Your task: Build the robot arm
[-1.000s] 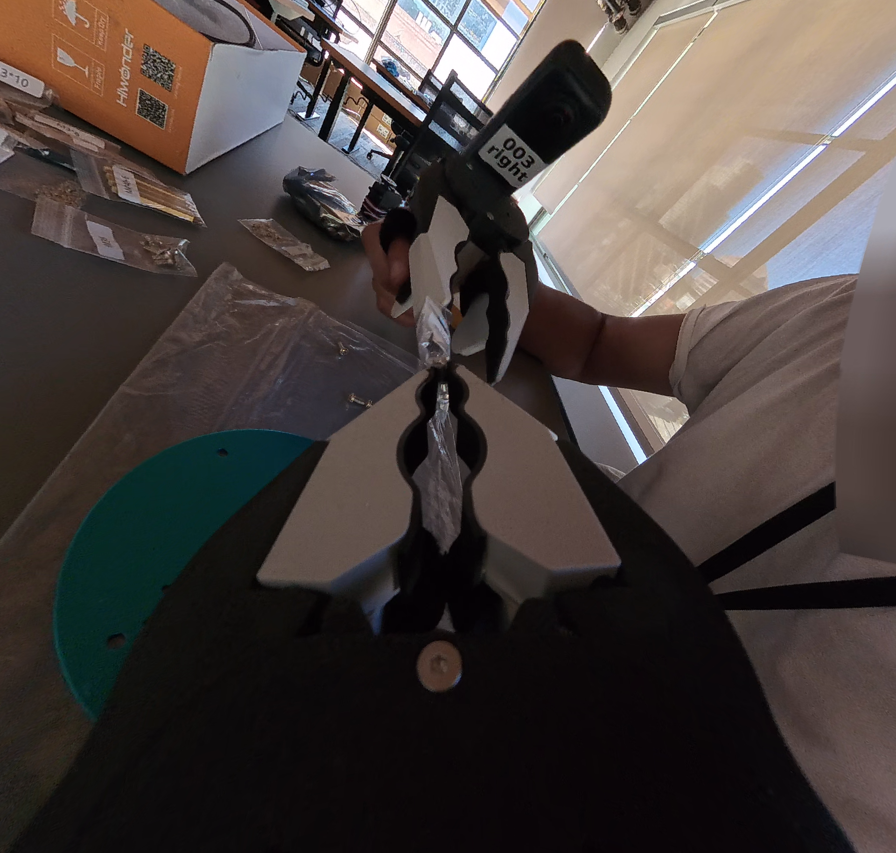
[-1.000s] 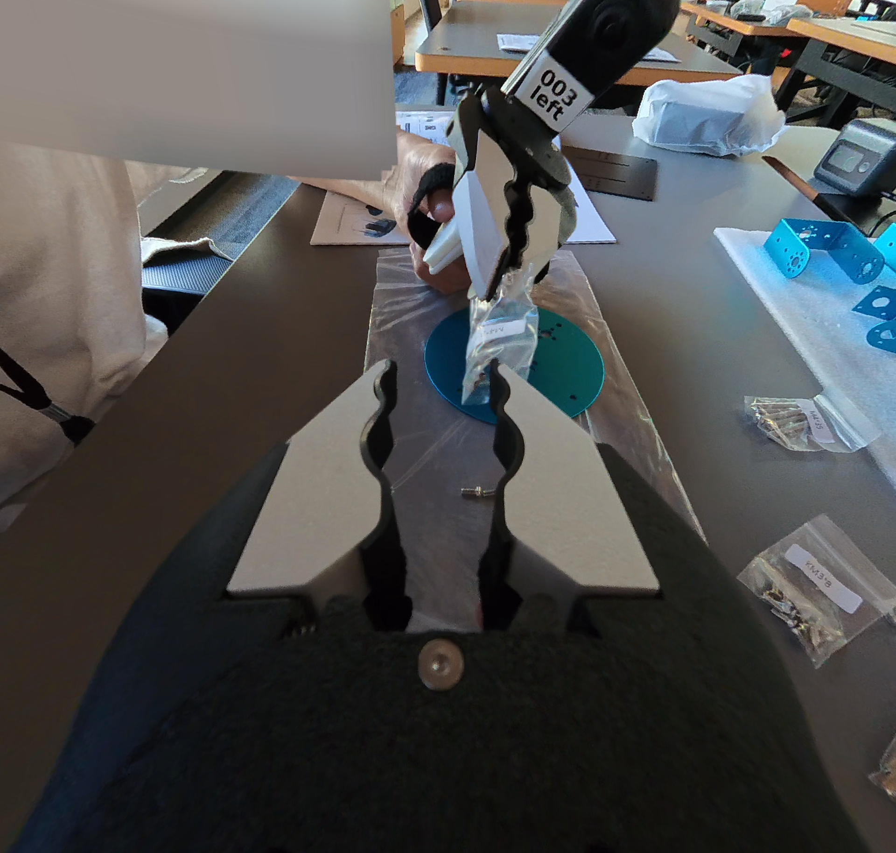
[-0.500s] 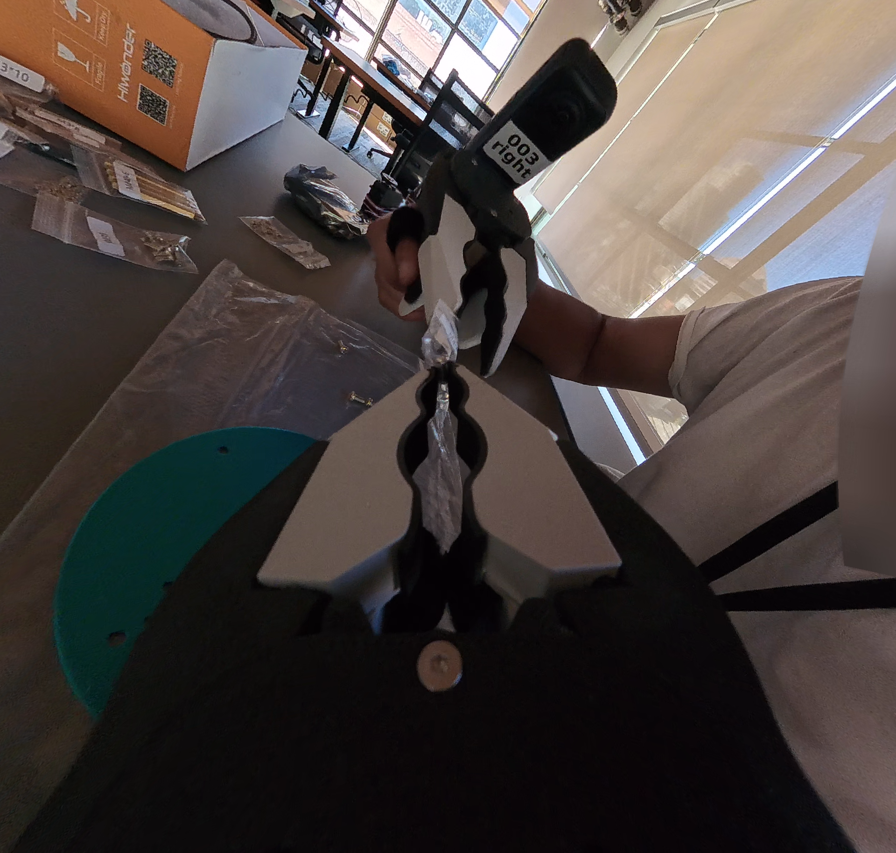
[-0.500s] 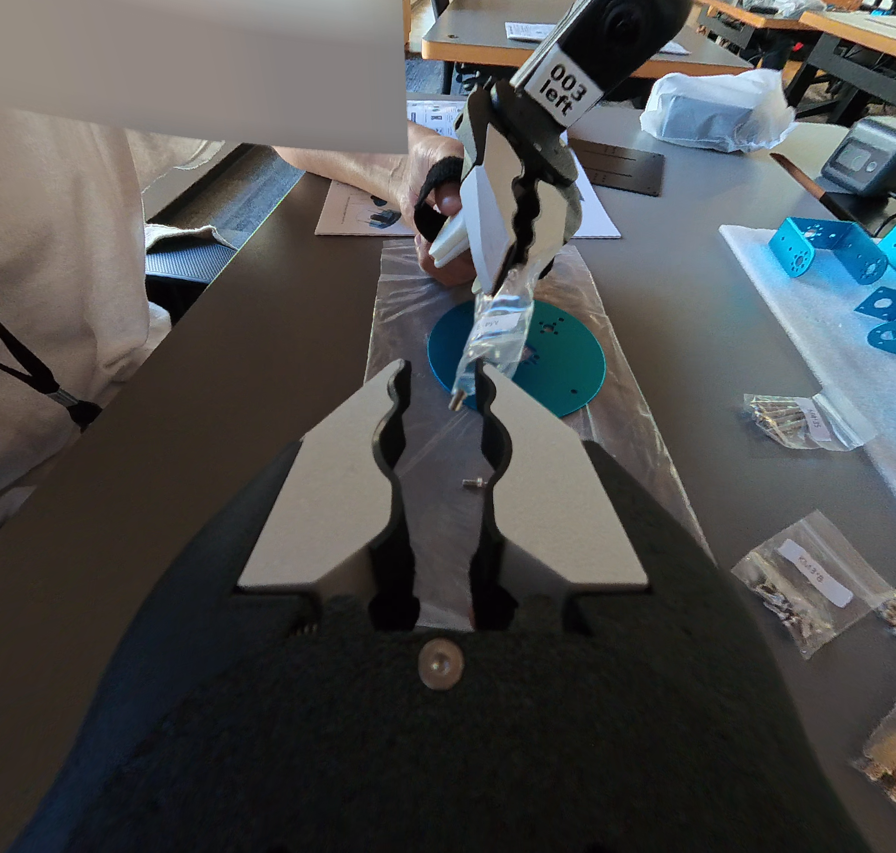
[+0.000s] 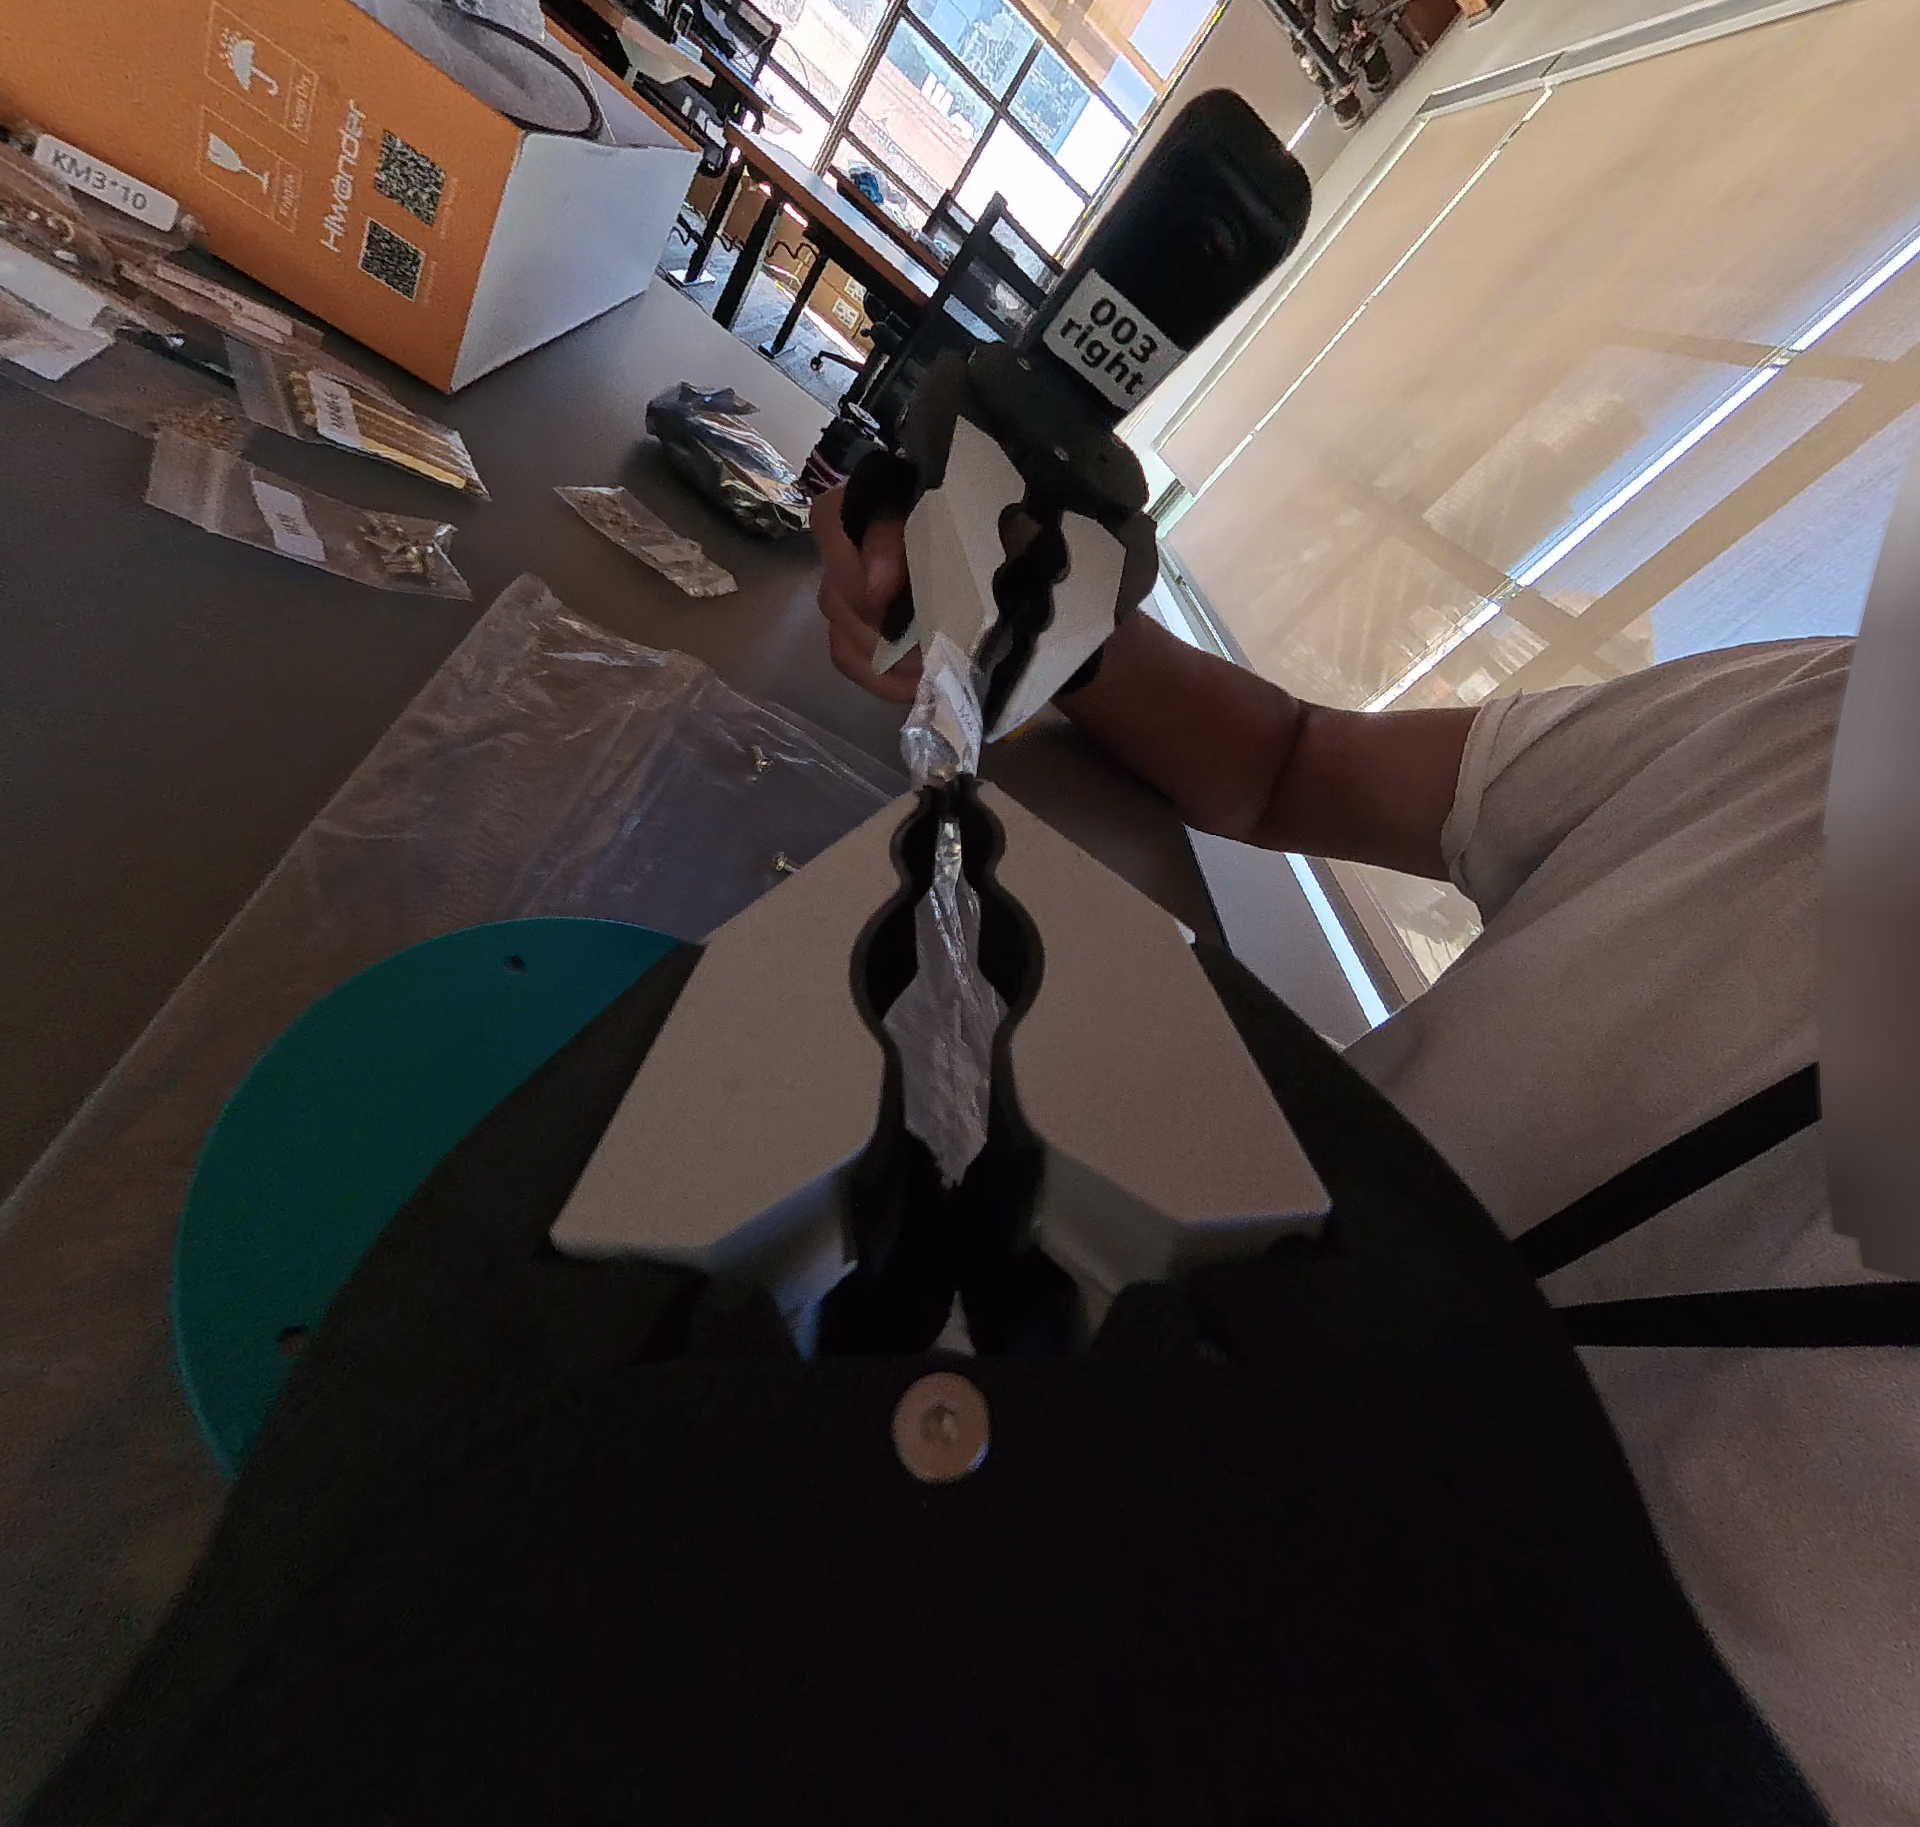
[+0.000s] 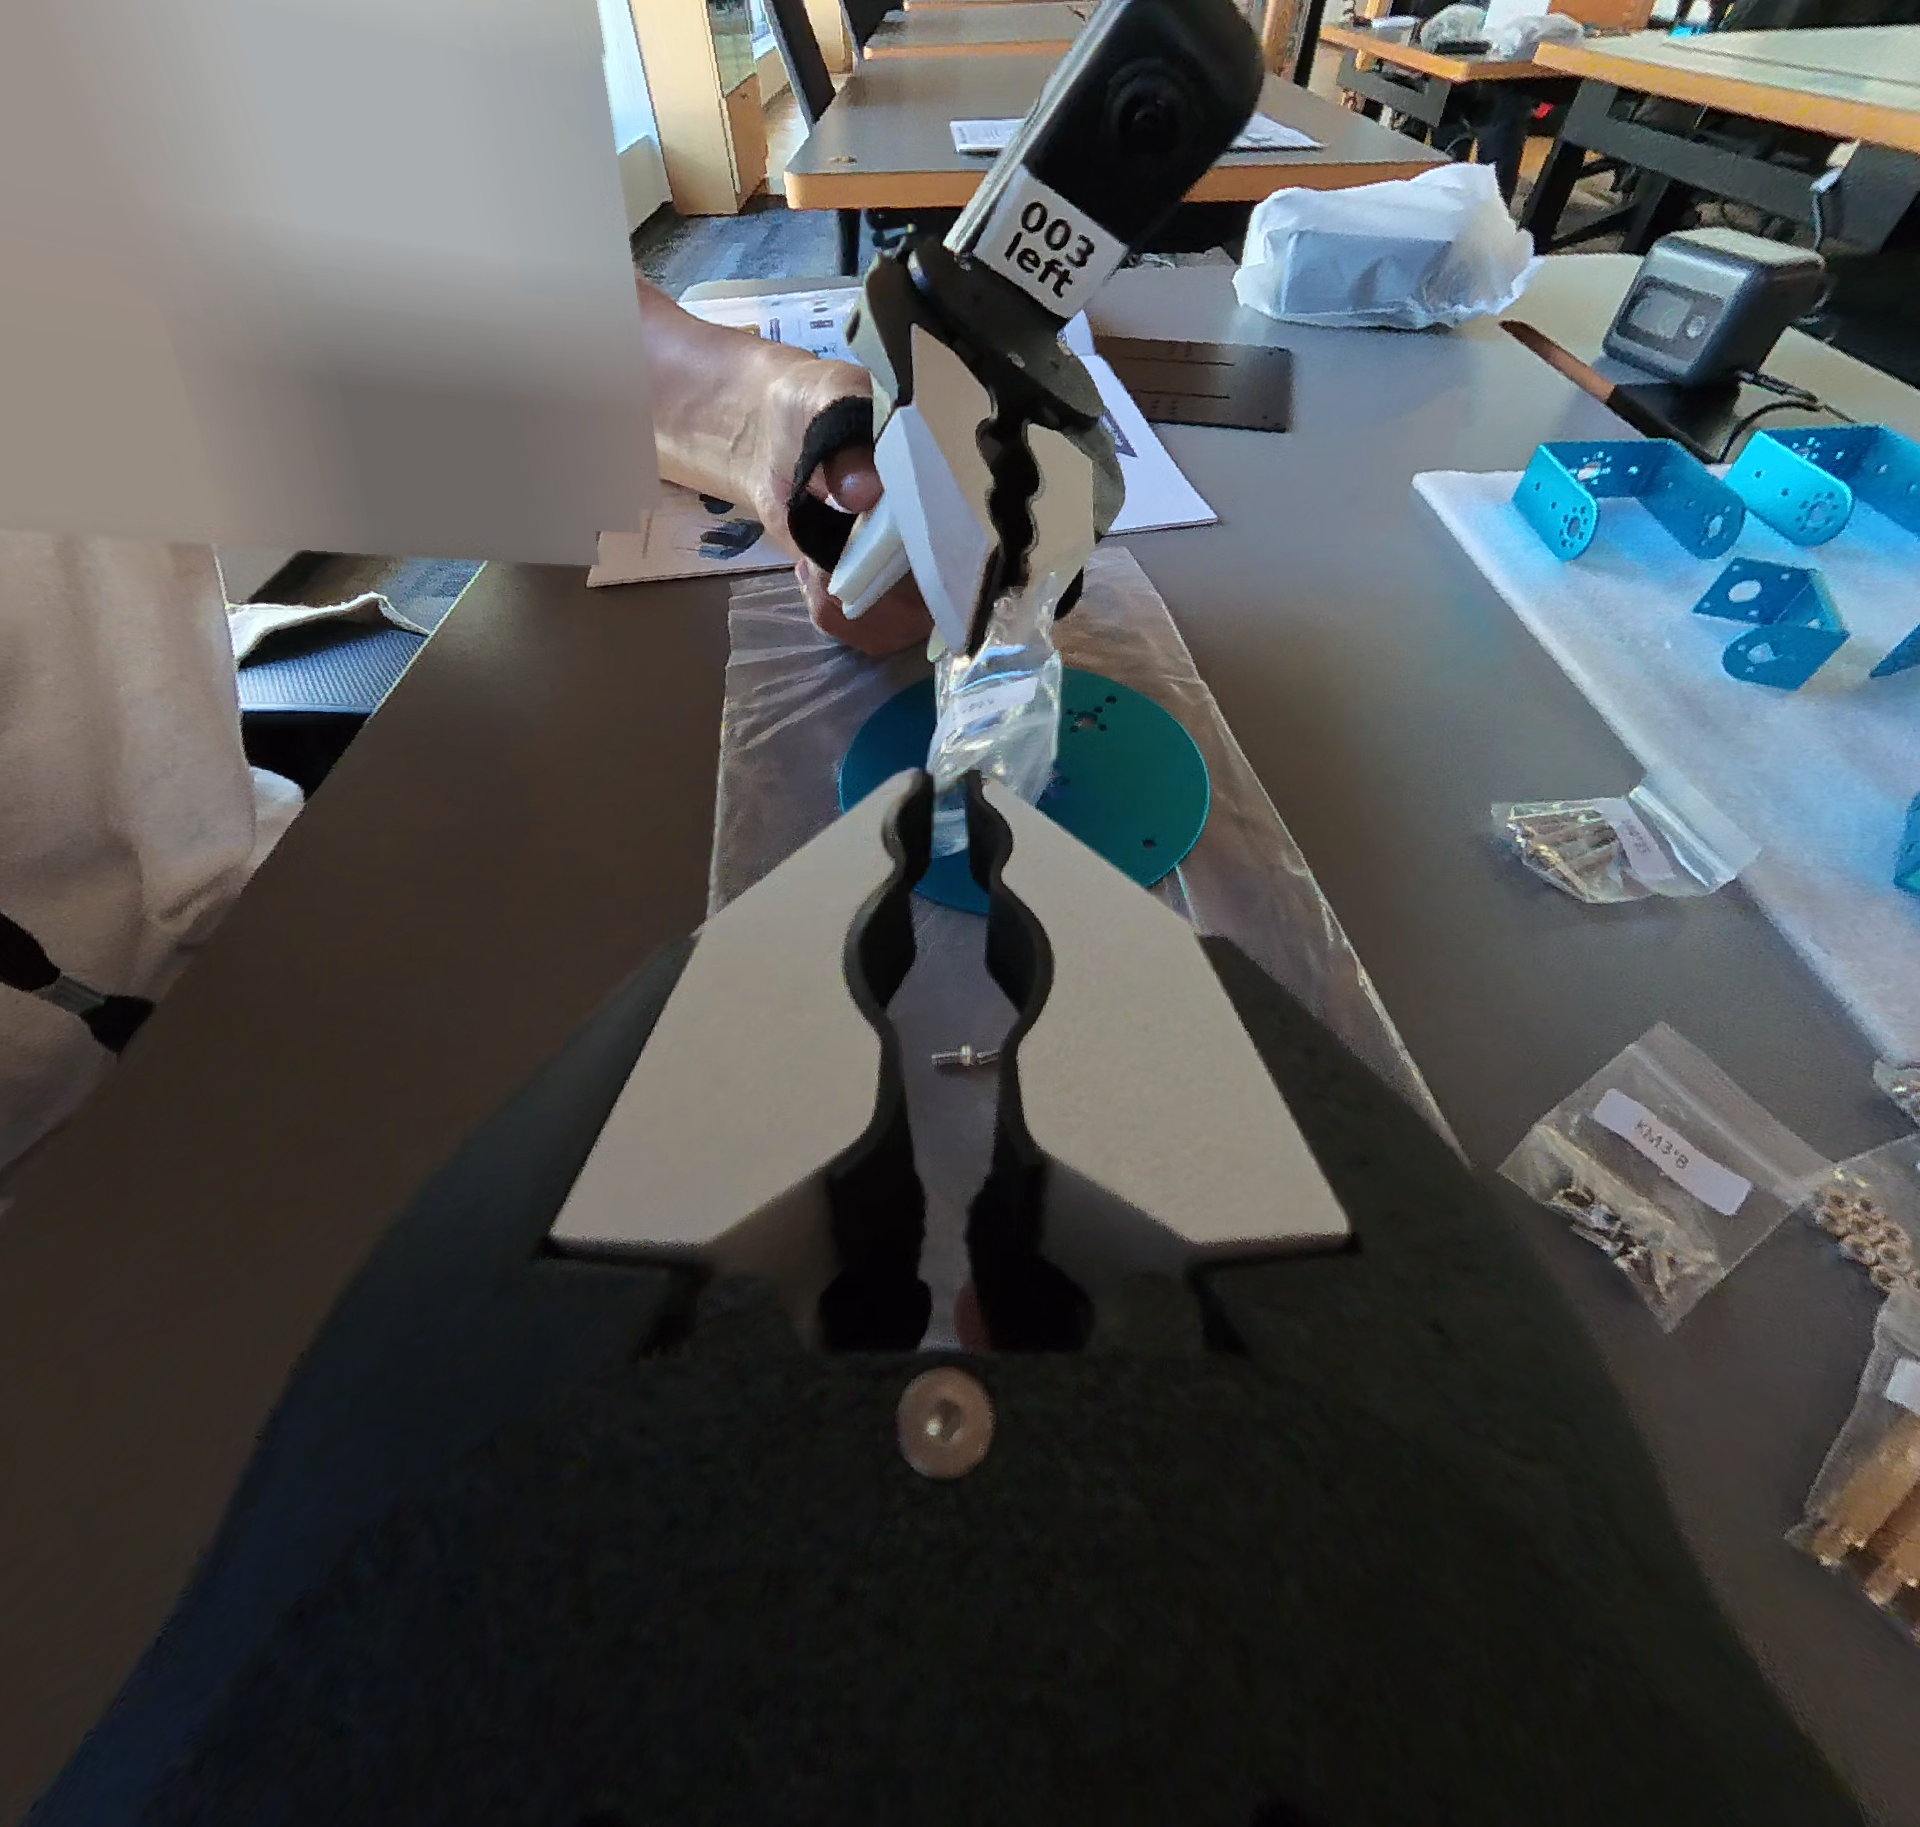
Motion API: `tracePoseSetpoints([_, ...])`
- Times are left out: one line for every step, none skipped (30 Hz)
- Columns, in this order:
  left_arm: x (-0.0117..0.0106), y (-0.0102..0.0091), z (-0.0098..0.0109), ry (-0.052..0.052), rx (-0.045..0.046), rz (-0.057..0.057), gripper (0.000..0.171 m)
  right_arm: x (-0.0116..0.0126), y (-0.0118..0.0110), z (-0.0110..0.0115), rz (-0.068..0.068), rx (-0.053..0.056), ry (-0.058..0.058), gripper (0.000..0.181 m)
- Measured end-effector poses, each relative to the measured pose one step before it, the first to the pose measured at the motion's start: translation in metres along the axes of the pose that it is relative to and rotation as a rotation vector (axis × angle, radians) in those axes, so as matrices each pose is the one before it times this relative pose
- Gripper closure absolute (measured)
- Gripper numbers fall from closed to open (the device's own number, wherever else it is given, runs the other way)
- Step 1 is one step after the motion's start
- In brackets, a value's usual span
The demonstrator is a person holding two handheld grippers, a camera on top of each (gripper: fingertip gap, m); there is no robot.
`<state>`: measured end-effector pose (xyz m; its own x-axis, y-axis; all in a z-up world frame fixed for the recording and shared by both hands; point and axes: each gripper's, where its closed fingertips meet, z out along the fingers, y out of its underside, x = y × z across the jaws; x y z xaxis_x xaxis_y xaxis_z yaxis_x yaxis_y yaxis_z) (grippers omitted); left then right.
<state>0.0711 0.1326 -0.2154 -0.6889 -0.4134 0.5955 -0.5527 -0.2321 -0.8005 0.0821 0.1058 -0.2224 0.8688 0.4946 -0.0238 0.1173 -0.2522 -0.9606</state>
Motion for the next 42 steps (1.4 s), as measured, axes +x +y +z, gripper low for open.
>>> tracePoseSetpoints([-0.00061, 0.00029, 0.00014, -0.0034, -0.00193, 0.0004, 0.168, 0.00061, 0.00032, 0.00038, 0.0200, -0.0060, -0.0016, 0.180])
tracePoseSetpoints([-0.00168, -0.00004, -0.00014, -0.0085, -0.00059, -0.0027, 0.168, 0.00261, 0.00072, 0.00041, 0.0230, -0.0108, 0.0111, 0.181])
tracePoseSetpoints([-0.00177, 0.00021, -0.00034, -0.0063, -0.00279, -0.0054, 0.169, 0.00224, 0.00041, 0.00008, 0.0181, -0.0096, 0.0070, 0.181])
tracePoseSetpoints([-0.00082, 0.00040, -0.00046, 0.0005, -0.00519, -0.0054, 0.168, -0.00024, -0.00184, -0.00058, 0.0206, 0.0038, -0.0069, 0.181])
tracePoseSetpoints([-0.00054, -0.00006, -0.00025, -0.0002, -0.00169, -0.0032, 0.168, -0.00025, -0.00281, -0.00088, 0.0201, 0.0094, -0.0028, 0.181])
tracePoseSetpoints([0.00012, -0.00061, -0.00003, 0.0006, 0.00374, 0.0020, 0.169, 0.00023, -0.00233, -0.00072, 0.0094, 0.0038, 0.0007, 0.181])
tracePoseSetpoints([0.00073, -0.00007, 0.00018, 0.0015, 0.00095, 0.0057, 0.169, -0.00017, -0.00154, -0.00043, -0.0013, -0.0051, 0.0004, 0.181])
tracePoseSetpoints([0.00181, 0.00059, 0.00055, 0.0074, -0.00408, 0.0075, 0.168, -0.00115, -0.00095, -0.00060, -0.0074, -0.0196, -0.0038, 0.181])
tracePoseSetpoints([0.00303, 0.00122, 0.00056, 0.0159, -0.00898, 0.0068, 0.168, -0.00263, -0.00210, -0.00104, -0.0059, -0.0231, -0.0116, 0.181])
tracePoseSetpoints([0.00257, 0.00121, 0.00043, 0.0120, -0.01253, 0.0057, 0.168, -0.00409, -0.00236, -0.00100, -0.0078, -0.0324, -0.0202, 0.181])
tracePoseSetpoints([0.00013, 0.00015, 0.00004, -0.0034, -0.01018, 0.0044, 0.161, -0.00226, -0.00209, -0.00142, -0.0195, -0.0466, -0.0074, 0.181])
tracePoseSetpoints([-0.00064, -0.00069, -0.00045, -0.0083, -0.00754, 0.0049, 0.147, 0.00160, -0.00168, -0.00181, -0.0276, -0.0566, 0.0165, 0.181])
tracePoseSetpoints([-0.00009, -0.00074, -0.00127, -0.0065, -0.00946, 0.0124, 0.139, 0.00042, -0.00110, -0.00210, -0.0272, -0.0672, 0.0052, 0.181])
tracePoseSetpoints([0.00031, -0.00158, -0.00207, -0.0072, -0.00396, 0.0233, 0.139, -0.00284, -0.00119, -0.00166, -0.0093, -0.0679, -0.0224, 0.181])
tracePoseSetpoints([0.00023, -0.00244, -0.00236, -0.0121, 0.00294, 0.0314, 0.138, -0.00370, 0.00119, -0.00096, -0.0005, -0.0885, -0.0320, 0.181])
tracePoseSetpoints([0.00065, -0.00280, -0.00220, -0.0133, 0.00548, 0.0362, 0.138, -0.00194, 0.00414, -0.00046, -0.0076, -0.1118, -0.0218, 0.181])
tracePoseSetpoints([0.00270, -0.00331, -0.00186, -0.0031, 0.00949, 0.0379, 0.138, -0.00294, 0.00306, 0.00030, -0.0140, -0.1039, -0.0285, 0.181])
tracePoseSetpoints([0.00490, -0.00304, -0.00115, 0.0096, 0.00973, 0.0381, 0.138, -0.00678, 0.00033, 0.00151, -0.0128, -0.0814, -0.0533, 0.181])
tracePoseSetpoints([0.00573, -0.00164, -0.00032, 0.0155, 0.00314, 0.0326, 0.138, -0.00639, -0.00232, 0.00205, -0.0137, -0.0640, -0.0543, 0.181])
tracePoseSetpoints([0.00482, 0.00039, 0.00047, 0.0122, -0.01038, 0.0224, 0.138, -0.00307, -0.00239, 0.00247, -0.0050, -0.0598, -0.0375, 0.181])
tracePoseSetpoints([0.00473, 0.00142, 0.00099, 0.0155, -0.01543, 0.0140, 0.138, -0.00094, -0.00059, 0.00266, 0.0004, -0.0671, -0.0251, 0.181])
tracePoseSetpoints([0.00580, 0.00098, 0.00117, 0.0221, -0.00913, 0.0093, 0.138, -0.00087, -0.00041, 0.00248, 0.0020, -0.0650, -0.0212, 0.181])
tracePoseSetpoints([0.00656, 0.00067, 0.00115, 0.0265, -0.00556, 0.0099, 0.138, 0.00037, -0.00206, 0.00175, -0.0032, -0.0463, -0.0086, 0.181])
tracePoseSetpoints([0.00593, 0.00087, 0.00112, 0.0210, -0.00714, 0.0118, 0.139, 0.00022, -0.00344, 0.00128, -0.0090, -0.0276, -0.0026, 0.181])
tracePoseSetpoints([0.00192, 0.00178, 0.00119, -0.0024, -0.01558, 0.0131, 0.141, -0.00100, -0.00359, 0.00088, -0.0077, -0.0206, -0.0090, 0.181])
tracePoseSetpoints([-0.00002, 0.00161, 0.00086, -0.0124, -0.01534, 0.0129, 0.142, -0.00003, -0.00363, 0.00016, -0.0019, -0.0138, -0.0017, 0.181])
tracePoseSetpoints([0.00084, 0.00067, 0.00038, -0.0047, -0.00544, 0.0115, 0.145, -0.00006, -0.00352, -0.00016, 0.0026, -0.0080, -0.0026, 0.181])
tracePoseSetpoints([0.00093, 0.00051, 0.00022, -0.0008, -0.00270, 0.0081, 0.149, -0.00062, -0.00302, -0.00039, 0.0048, -0.0092, -0.0059, 0.181])
tracePoseSetpoints([-0.00067, 0.00132, 0.00018, -0.0079, -0.00707, 0.0043, 0.153, -0.00083, -0.00307, -0.00041, 0.0037, -0.0047, -0.0038, 0.181])
tracePoseSetpoints([-0.00114, 0.00172, -0.00001, -0.0082, -0.00958, 0.0035, 0.153, -0.00135, -0.00240, -0.00020, 0.0002, -0.0058, -0.0037, 0.181])
tracePoseSetpoints([-0.00038, 0.00082, -0.00004, -0.0030, -0.00255, 0.0027, 0.153, -0.00060, -0.00176, -0.00057, -0.0029, -0.0067, 0.0035, 0.181])
tracePoseSetpoints([-0.00032, -0.00017, -0.00005, -0.0023, 0.00404, 0.0007, 0.153, -0.00105, -0.00185, -0.00035, -0.0042, -0.0030, 0.0016, 0.181])
tracePoseSetpoints([0.00040, -0.00010, 0.00009, 0.0023, 0.00164, -0.0002, 0.153, -0.00082, -0.00163, -0.00016, -0.0040, -0.0042, 0.0027, 0.181])
tracePoseSetpoints([0.00109, 0.00007, -0.00001, 0.0065, -0.00165, 0.0007, 0.154, -0.00030, -0.00089, 0.00016, -0.0038, -0.0058, 0.0044, 0.181])
tracePoseSetpoints([0.00258, 0.00005, -0.00010, 0.0147, -0.00080, 0.0041, 0.161, 0.00021, -0.00067, 0.00025, -0.0024, -0.0047, 0.0059, 0.181])
tracePoseSetpoints([0.00172, 0.00037, -0.00015, 0.0063, -0.00201, 0.0070, 0.165, -0.00024, -0.00046, 0.00025, -0.0021, -0.0042, 0.0007, 0.181])
tracePoseSetpoints([-0.00013, 0.00072, -0.00004, -0.0055, -0.00316, 0.0114, 0.165, -0.00023, -0.00046, 0.00026, 0.0013, -0.0014, -0.0005, 0.181])
tracePoseSetpoints([-0.00004, 0.00003, -0.00033, -0.0045, 0.00142, 0.0106, 0.167, 0.00029, -0.00019, 0.00019, 0.0000, 0.0005, 0.0029, 0.181])
tracePoseSetpoints([0.00038, -0.00039, -0.00040, -0.0004, 0.00501, 0.0091, 0.170, 0.00063, 0.00050, 0.00006, -0.0004, 0.0006, 0.0052, 0.181])
tracePoseSetpoints([-0.00004, -0.00021, -0.00040, -0.0007, 0.00314, 0.0058, 0.171, 0.00132, 0.00105, -0.00034, 0.0016, 0.0026, 0.0092, 0.181])
tracePoseSetpoints([-0.00025, -0.00060, -0.00054, -0.0013, 0.00586, 0.0042, 0.171, 0.00137, 0.00046, -0.00112, 0.0016, 0.0134, 0.0102, 0.181])
tracePoseSetpoints([-0.00083, -0.00166, -0.00085, -0.0048, 0.01340, 0.0040, 0.171, 0.00167, -0.00006, -0.00177, 0.0021, 0.0232, 0.0110, 0.181])
